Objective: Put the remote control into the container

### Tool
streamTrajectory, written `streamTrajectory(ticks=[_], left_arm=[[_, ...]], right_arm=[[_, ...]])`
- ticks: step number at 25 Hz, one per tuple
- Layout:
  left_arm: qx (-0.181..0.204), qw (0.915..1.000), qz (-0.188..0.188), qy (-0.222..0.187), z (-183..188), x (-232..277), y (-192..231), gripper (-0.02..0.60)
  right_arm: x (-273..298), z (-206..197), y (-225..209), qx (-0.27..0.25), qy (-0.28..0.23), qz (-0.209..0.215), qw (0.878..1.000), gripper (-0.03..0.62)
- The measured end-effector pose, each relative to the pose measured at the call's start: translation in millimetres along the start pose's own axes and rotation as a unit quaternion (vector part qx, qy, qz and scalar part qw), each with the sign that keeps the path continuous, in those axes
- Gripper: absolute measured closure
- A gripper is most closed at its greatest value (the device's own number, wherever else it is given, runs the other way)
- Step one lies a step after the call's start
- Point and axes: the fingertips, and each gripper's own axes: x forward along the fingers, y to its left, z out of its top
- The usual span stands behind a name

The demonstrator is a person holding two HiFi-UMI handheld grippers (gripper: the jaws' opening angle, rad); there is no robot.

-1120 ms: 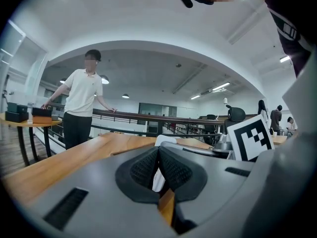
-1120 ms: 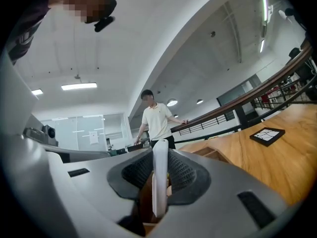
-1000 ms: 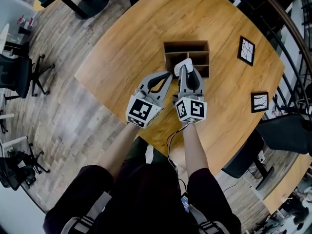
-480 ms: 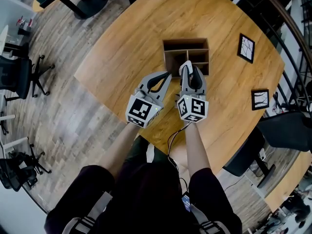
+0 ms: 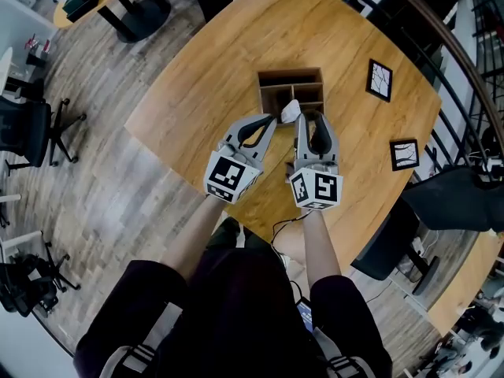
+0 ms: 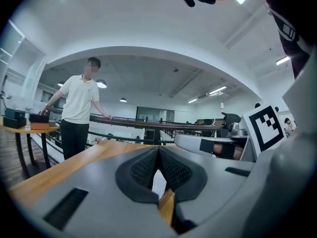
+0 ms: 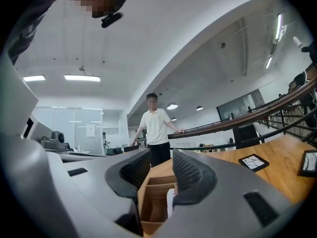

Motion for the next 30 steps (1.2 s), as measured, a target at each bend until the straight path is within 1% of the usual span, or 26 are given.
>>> streamTrajectory(ticks=[4,8,12,14,15,17,21,30], left_arm=[[0.013,0.9997,-0.013,-0.015,33,-18,-14,0.569],[0.029,0.9989,-0.026,-0.025,52,-38,-25,0.569],[0.05,0.9973,-0.041,-0.037,72,-60,-39,0.569],[0.06,0.9961,-0.048,-0.043,79,-71,-44,0.569],[0.065,0.9955,-0.052,-0.046,82,-75,-47,0.569],[0.074,0.9939,-0.06,-0.056,91,-84,-53,0.569],[0.085,0.9911,-0.072,-0.073,102,-95,-60,0.569],[0.09,0.9896,-0.077,-0.082,110,-110,-64,0.568]], right_arm=[[-21,29,23,-0.012,-0.007,0.01,1.0,0.464],[-43,50,41,-0.023,-0.016,0.013,1.0,0.465],[-66,71,61,-0.04,-0.027,0.029,0.998,0.468],[-77,81,71,-0.05,-0.033,0.032,0.998,0.529],[-83,85,76,-0.054,-0.036,0.035,0.997,0.55],[-94,93,87,-0.062,-0.042,0.046,0.996,0.571],[-108,101,106,-0.087,-0.053,0.067,0.993,0.577],[-117,103,119,-0.089,-0.061,0.061,0.992,0.579]])
